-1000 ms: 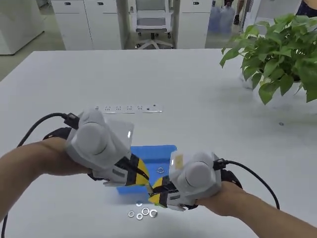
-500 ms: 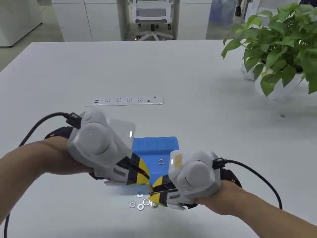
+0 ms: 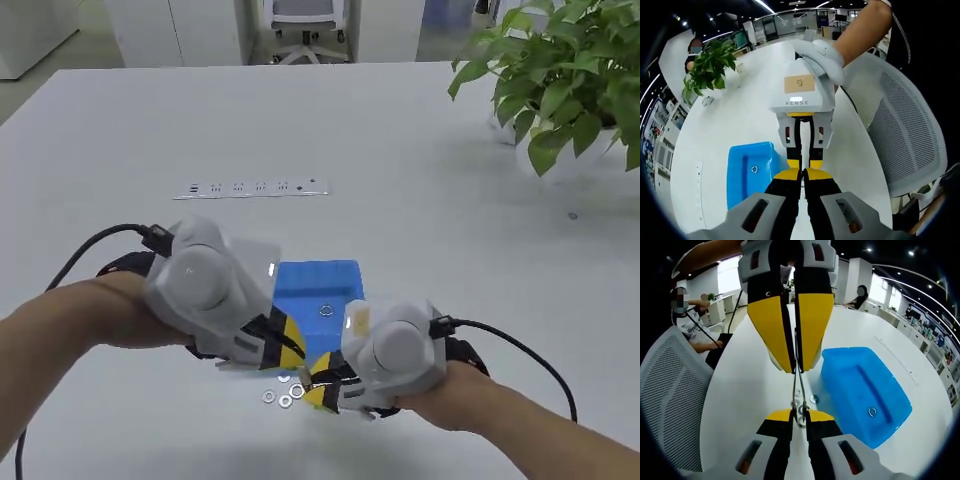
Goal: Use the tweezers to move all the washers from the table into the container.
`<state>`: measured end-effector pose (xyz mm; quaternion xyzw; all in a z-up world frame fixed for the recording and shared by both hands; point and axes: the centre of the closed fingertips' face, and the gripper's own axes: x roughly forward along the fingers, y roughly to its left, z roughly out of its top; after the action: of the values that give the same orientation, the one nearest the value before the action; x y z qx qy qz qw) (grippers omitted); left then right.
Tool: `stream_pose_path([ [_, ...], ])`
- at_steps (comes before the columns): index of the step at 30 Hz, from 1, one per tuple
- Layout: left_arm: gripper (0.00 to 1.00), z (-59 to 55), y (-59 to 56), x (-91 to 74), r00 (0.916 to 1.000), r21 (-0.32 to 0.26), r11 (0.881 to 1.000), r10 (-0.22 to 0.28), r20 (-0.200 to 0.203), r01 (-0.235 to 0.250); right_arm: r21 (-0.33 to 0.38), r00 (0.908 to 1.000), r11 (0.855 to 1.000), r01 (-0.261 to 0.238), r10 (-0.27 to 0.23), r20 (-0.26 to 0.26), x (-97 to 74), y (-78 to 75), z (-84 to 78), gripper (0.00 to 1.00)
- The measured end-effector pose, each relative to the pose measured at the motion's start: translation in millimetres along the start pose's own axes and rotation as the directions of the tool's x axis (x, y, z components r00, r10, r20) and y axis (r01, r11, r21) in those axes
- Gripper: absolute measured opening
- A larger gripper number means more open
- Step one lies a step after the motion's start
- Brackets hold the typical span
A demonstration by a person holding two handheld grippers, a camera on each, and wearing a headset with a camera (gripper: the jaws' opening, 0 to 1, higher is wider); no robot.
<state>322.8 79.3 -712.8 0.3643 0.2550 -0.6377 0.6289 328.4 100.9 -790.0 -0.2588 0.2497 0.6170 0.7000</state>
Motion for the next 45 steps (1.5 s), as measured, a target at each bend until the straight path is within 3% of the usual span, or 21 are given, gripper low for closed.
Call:
stream_pose_path([
  [11,0.06,-4.7,-1.8,5.6,0.9999,0.0,1.0,-0.008,-0.014,0.008,0.016,1.0,1.0,-0.005,0.005,0.0,4.3,1.6,-3.7,0.12],
  [23,0.07,-3.5,4.2,7.1,1.0,-0.023,1.0,-0.001,0.004,0.001,0.027,1.0,1.0,-0.003,0.003,0.002,6.6,0.0,-4.6,0.12],
  [45,0.07,-2.4,1.5,13.8,0.9997,-0.044,0.999,-0.021,0.015,0.022,0.073,0.9999,0.997,-0.01,0.009,0.011,4.1,1.4,-3.7,0.1],
])
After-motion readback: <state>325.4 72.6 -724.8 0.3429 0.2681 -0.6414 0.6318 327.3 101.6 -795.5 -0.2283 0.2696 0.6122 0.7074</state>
